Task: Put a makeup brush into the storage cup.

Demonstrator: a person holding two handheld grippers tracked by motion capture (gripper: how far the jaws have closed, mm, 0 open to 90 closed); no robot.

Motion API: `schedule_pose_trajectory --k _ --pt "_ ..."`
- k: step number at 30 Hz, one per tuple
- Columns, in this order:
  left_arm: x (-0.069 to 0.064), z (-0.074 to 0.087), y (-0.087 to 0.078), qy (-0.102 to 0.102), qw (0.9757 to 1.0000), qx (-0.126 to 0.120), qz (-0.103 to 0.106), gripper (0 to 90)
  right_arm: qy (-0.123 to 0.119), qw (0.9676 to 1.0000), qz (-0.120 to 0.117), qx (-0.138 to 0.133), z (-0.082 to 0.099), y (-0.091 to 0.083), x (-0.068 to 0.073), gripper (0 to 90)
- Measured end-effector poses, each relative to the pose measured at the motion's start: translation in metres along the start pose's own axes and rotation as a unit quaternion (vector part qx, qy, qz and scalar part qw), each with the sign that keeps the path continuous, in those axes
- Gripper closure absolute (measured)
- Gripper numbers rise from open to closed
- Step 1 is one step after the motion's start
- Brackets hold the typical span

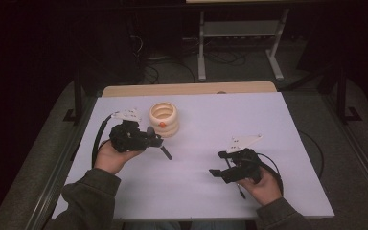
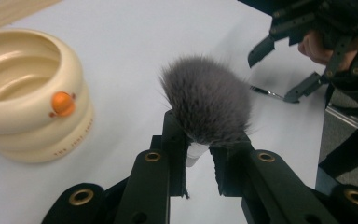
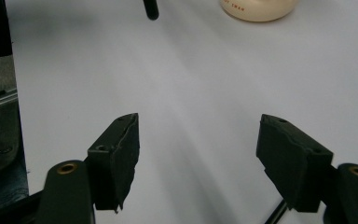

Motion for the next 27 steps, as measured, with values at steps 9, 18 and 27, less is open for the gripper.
schedule_pose_trajectory --k 9,18,27 --pt "0.017 -0.014 -0.001 -0.008 0.9997 0.013 -0.020 76.2 0.003 1.0000 -0.001 -0.008 -0.002 -0.002 -0.001 28.4" --pt "0.031 -0.035 -0.005 -0.024 0.9996 0.011 -0.014 76.2 -0.002 0.9999 0.002 -0.011 -0.003 -0.006 -0.001 28.3" --pt "0.046 -0.056 -0.003 -0.009 0.9979 0.036 -0.053 76.1 -0.004 0.9991 0.016 -0.038 -0.009 -0.017 -0.004 29.1"
Point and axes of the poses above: each handheld gripper's, and its own axes: y roughly forward along the jaws, z roughly out of its underside, x roughly to its left, the point moved 10 cm from there along y, roughly forward along the jaws, and after that the axes turned 5 degrees about -z, right-handed, at the moved point
